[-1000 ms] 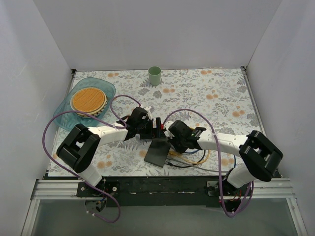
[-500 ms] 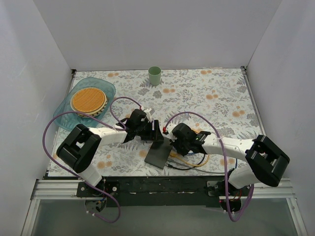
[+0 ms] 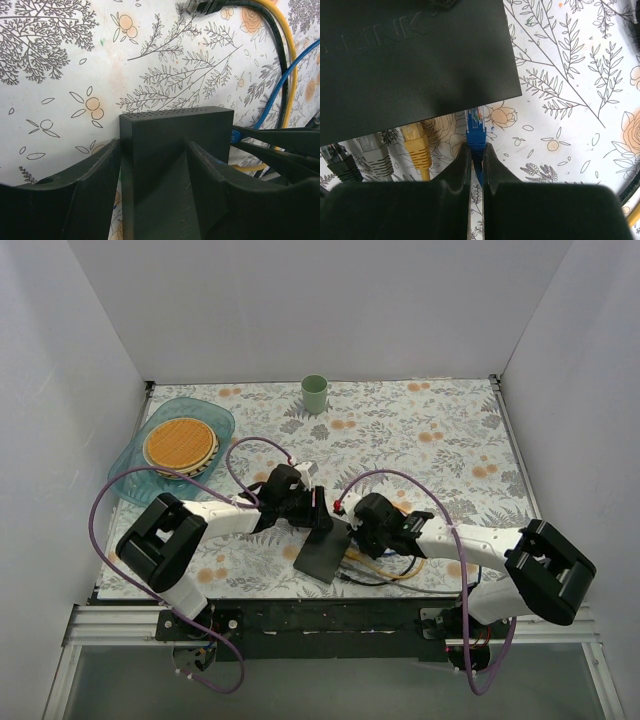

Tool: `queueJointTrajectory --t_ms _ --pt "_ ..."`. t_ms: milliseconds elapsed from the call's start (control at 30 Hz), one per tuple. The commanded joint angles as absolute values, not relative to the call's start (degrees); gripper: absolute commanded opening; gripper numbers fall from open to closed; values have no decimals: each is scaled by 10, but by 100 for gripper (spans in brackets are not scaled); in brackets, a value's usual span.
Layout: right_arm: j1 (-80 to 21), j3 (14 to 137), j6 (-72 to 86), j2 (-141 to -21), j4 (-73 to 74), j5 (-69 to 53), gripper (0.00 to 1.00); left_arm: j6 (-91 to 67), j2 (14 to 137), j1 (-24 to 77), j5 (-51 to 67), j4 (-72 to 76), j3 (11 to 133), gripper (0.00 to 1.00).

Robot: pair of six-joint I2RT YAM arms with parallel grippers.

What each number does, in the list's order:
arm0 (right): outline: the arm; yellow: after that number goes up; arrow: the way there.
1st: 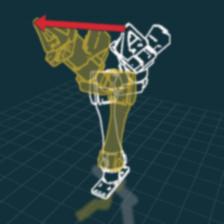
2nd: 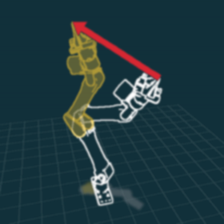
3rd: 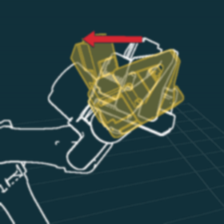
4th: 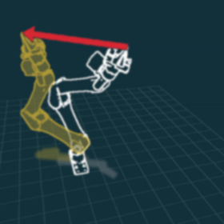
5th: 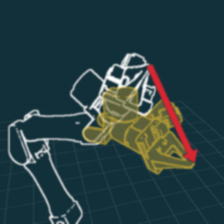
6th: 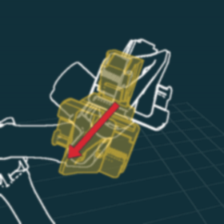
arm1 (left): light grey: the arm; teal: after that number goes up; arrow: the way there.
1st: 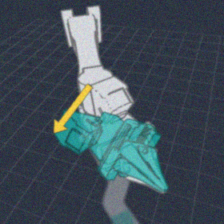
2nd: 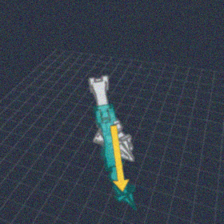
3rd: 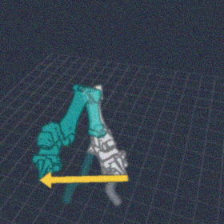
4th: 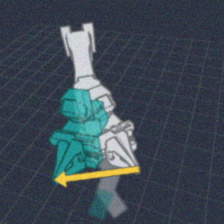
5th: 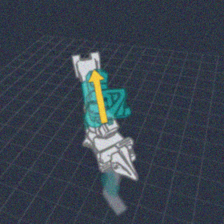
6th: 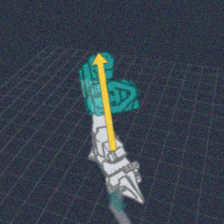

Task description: Insert the plug into the switch port

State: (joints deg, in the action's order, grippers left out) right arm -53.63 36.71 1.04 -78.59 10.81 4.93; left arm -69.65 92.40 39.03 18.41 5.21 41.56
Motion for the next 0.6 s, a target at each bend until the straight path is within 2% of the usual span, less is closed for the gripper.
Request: queueJointTrajectory --t_ms 0,333,567 --pt "-542 374 -14 -759 -70 -15 1 -709 918 439 279 97 420 50" --pt "-542 420 -30 -786 -15 -33 1 -686 887 463 221 64 429 48" --pt "-541 423 -6 -778 -22 -4 1 -700 885 475 227 63 433 47"
